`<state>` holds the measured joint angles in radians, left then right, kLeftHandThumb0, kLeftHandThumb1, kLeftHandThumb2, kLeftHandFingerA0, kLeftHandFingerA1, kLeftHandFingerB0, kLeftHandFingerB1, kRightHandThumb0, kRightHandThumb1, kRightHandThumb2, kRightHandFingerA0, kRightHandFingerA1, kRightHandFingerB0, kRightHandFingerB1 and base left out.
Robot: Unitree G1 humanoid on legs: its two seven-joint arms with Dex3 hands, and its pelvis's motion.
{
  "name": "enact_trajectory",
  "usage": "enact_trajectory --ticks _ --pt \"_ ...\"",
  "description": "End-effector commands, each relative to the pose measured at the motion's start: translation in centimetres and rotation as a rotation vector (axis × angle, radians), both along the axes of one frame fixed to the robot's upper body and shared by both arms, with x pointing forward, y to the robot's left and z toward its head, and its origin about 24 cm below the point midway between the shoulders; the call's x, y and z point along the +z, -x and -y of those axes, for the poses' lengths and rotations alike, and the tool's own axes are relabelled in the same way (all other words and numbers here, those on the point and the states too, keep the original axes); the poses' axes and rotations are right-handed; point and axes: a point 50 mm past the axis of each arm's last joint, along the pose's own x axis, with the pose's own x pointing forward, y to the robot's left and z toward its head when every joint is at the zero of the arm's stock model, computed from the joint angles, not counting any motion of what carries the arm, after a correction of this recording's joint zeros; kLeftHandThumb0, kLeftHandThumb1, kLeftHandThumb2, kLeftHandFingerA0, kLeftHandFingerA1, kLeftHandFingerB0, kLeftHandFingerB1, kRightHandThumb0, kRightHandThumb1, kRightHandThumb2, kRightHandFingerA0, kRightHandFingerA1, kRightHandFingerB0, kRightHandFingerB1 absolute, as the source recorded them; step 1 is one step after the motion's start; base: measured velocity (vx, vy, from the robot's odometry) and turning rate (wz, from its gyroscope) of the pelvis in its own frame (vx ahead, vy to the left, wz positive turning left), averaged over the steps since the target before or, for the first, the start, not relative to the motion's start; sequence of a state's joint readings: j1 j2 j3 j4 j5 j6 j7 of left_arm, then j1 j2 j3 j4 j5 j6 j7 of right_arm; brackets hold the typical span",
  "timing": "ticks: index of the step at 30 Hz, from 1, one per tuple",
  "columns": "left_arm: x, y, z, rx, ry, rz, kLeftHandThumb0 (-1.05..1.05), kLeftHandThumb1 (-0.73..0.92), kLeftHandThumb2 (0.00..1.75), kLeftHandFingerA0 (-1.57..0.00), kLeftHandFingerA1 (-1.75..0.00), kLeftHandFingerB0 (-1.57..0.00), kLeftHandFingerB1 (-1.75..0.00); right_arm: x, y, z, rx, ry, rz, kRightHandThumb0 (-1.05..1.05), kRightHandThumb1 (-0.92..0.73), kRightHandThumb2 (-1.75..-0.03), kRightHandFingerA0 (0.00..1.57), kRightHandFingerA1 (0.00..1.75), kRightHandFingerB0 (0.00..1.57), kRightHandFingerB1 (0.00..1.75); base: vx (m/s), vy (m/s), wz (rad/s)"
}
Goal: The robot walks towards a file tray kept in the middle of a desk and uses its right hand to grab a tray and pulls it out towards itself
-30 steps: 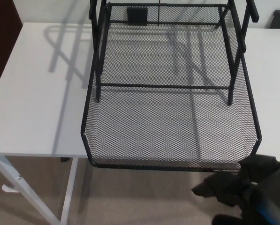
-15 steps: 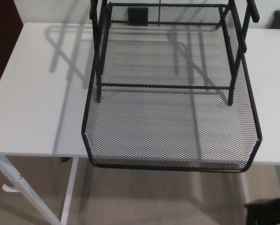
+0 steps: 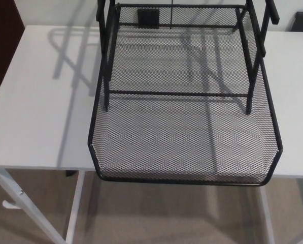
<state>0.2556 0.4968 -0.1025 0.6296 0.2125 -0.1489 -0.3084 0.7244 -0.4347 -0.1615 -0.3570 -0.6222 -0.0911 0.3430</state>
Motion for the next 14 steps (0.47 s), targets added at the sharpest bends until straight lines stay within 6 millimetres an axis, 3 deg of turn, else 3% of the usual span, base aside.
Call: enact_trajectory --ticks 1,7,8,9,10,14 --pt "0.0 0.8 -1.1 0.05 -0.032 0.019 -0.52 0.26 0.76 -0.62 -0.75 -0.39 -0.67 -12.5 1.9 4.5 -0.666 -0.129 -0.468 -1.03 -0.67 -0.96 0.0 0.15 0.0 0.0 0.0 0.0 0.0" --pt "0.2 0.2 -1.4 0.091 -0.032 0.037 -0.54 0.28 0.76 -0.5 -0.74 -0.34 -0.65 -13.4 1.9 3.0 -0.644 -0.178 -0.415 -1.03 -0.67 -0.95 0.0 0.11 0.0 0.0 0.0 0.0 0.0" --pt "0.2 0.2 -1.5 0.096 -0.027 0.044 -0.5 0.38 0.55 -0.48 -0.77 -0.33 -0.66 -13.5 2.3 2.7 -0.617 -0.155 -0.422 -1.04 -0.69 -0.98 0.0 0.09 0.0 0.0 0.0 0.0 0.0" --pt "0.3 0.1 -1.5 0.095 -0.029 0.052 -0.52 0.39 0.55 -0.47 -0.77 -0.32 -0.67 -13.8 2.6 2.5 -0.579 -0.131 -0.439 -1.05 -0.71 -0.99 0.0 0.09 0.0 0.0 0.0 0.0 0.0" --pt "0.3 -0.1 -1.6 0.1 -0.026 0.057 -0.53 0.28 0.75 -0.44 -0.74 -0.32 -0.66 -14.0 2.6 2.4 -0.56 -0.124 -0.454 -1.04 -0.71 -1.0 0.0 0.09 0.0 0.01 0.0 0.0 0.0" --pt "0.4 -0.5 -1.8 0.116 -0.029 0.06 -0.53 0.29 0.75 -0.43 -0.75 -0.3 -0.67 -14.4 2.5 2.1 -0.52 -0.086 -0.439 -0.99 -0.68 -0.98 0.0 0.09 0.0 0.01 0.0 0.0 0.0"
